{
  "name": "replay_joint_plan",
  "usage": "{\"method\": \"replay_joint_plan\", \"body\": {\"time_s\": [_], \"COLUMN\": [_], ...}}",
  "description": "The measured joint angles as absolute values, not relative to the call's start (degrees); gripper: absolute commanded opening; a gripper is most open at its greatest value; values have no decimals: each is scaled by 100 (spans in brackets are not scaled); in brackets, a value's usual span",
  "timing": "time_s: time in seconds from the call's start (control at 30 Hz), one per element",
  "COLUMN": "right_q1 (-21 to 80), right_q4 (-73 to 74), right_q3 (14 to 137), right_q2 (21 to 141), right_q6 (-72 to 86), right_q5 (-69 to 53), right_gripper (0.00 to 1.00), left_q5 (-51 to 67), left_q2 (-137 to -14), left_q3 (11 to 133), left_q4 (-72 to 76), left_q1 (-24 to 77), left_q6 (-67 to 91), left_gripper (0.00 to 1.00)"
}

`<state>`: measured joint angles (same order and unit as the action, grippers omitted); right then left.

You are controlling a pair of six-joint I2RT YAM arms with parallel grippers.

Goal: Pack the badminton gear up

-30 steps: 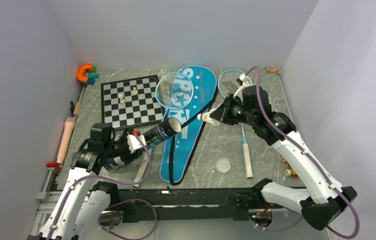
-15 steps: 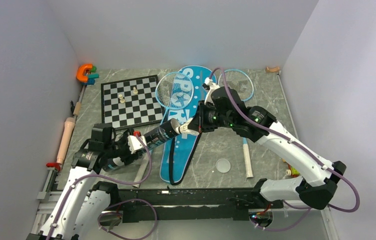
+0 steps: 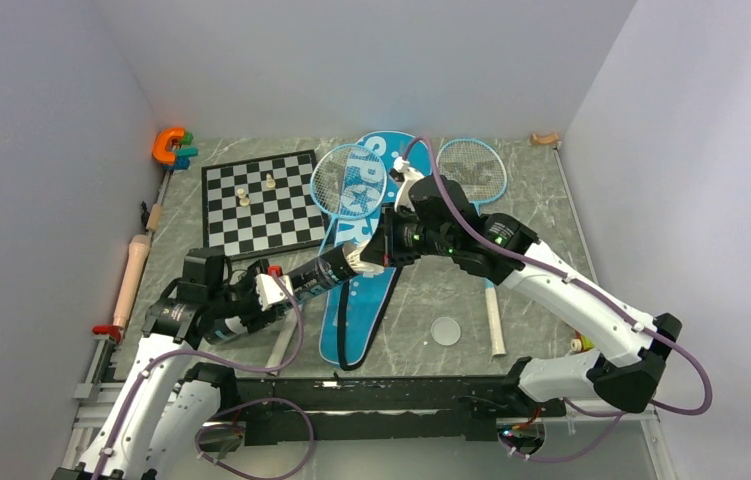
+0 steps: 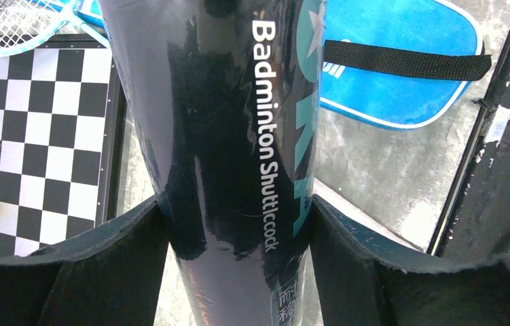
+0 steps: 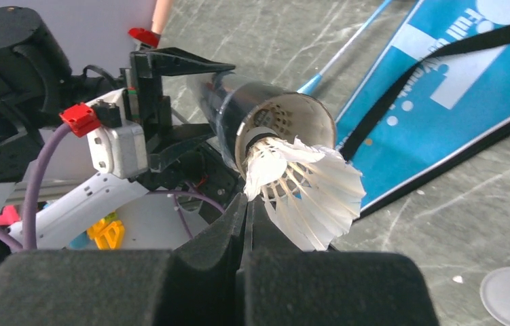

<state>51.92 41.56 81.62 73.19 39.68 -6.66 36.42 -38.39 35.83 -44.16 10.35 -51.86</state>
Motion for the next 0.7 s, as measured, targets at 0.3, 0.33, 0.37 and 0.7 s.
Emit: {"method": "replay_joint_plan", "body": {"time_s": [0.3, 0.33, 0.37, 0.7], "right_q1": [5284, 5286, 5288, 5297], "right_q4": [3599, 3548, 3489, 3050], "right_q3": [7957, 7926, 7896, 7815], "right_q2": [7441, 7448, 7456, 7476], "right_q6": [4099, 4115, 4141, 4252], "right_q5": [-930, -947, -963, -1103], "right_gripper": [0, 0, 1, 45], "left_q5": [3780, 3798, 3830, 4040], "left_q2": [-3800, -3798, -3798, -3795], "left_q3": [3706, 3730, 3763, 3916], "left_q4": [-4569, -4580, -4602, -4856], "left_q1": [1061, 1066, 1068, 1109], "left_q6": [-5275, -5273, -5273, -5275], "left_gripper": [37, 37, 36, 33]}}
